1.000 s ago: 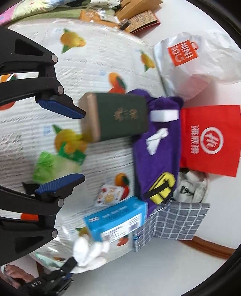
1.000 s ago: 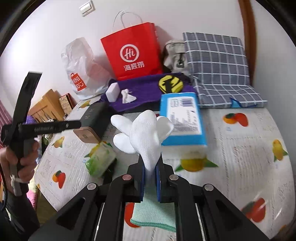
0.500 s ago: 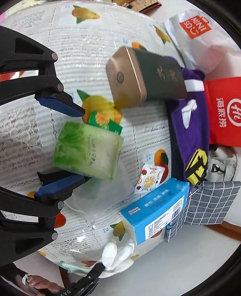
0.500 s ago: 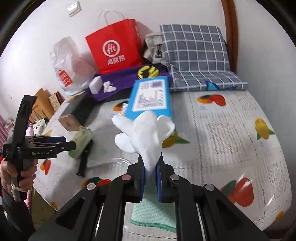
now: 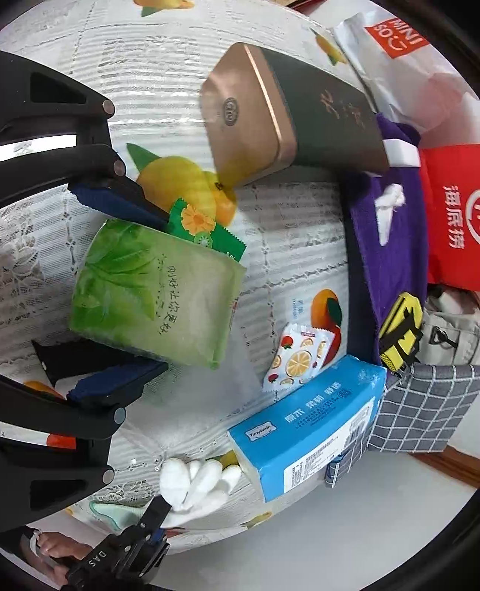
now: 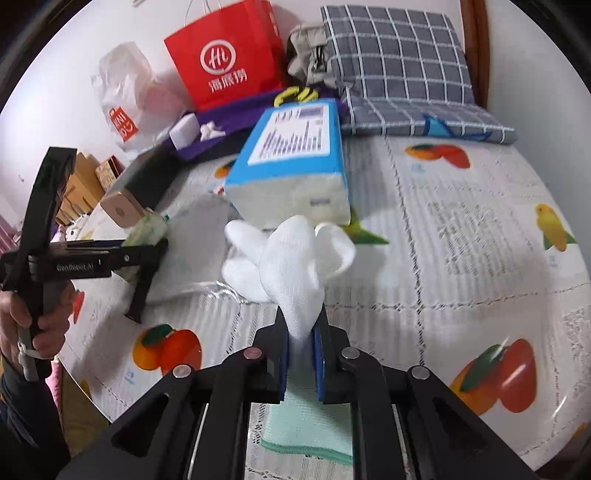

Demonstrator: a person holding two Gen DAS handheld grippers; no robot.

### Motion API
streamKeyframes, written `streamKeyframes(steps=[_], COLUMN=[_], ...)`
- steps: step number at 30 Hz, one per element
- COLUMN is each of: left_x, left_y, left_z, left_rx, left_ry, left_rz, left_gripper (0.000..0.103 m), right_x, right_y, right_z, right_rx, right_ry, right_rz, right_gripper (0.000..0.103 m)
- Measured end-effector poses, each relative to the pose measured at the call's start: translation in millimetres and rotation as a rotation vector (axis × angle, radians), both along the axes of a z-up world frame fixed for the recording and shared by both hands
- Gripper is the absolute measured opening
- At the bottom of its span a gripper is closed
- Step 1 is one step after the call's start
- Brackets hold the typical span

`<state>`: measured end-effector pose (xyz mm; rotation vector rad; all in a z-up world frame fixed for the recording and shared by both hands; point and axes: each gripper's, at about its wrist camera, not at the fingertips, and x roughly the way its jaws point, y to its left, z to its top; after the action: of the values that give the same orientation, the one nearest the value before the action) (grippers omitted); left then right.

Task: Organize soft objects
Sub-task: 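Grasp the green tissue pack with the left tool while the right tool lifts the glove, then carry the tissue pack with the left tool while the right tool carries the glove to the towel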

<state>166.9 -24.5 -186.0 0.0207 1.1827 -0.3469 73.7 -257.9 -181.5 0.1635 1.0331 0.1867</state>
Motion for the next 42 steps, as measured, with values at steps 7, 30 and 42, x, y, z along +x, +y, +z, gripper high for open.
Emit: streamKeyframes(steps=[7,30,42], left_x=[0.2,-16.1,-9.8], left_y=[-1.8,41.9,50.7], left_z=[0.5,53.1,84.8], left_rx=[-0.016,-0.070,-0.106], left_ry=[-0.026,-0.105,-0.143], left_rz=[-0.011,0.107,0.137], left_gripper=[0.061,0.058,0.058], right_x=[3.8,-9.8,2.4], right_y=[0.6,2.5,2.7], right_z=[-5.9,48.3,94.1], right_rx=[-0.005,-0.004,0.029], right_ry=[0.014,-0.098,-0.179], right_rz=[-0.003,-0.008,-0.024], right_gripper=[0.013,0.013,0.013])
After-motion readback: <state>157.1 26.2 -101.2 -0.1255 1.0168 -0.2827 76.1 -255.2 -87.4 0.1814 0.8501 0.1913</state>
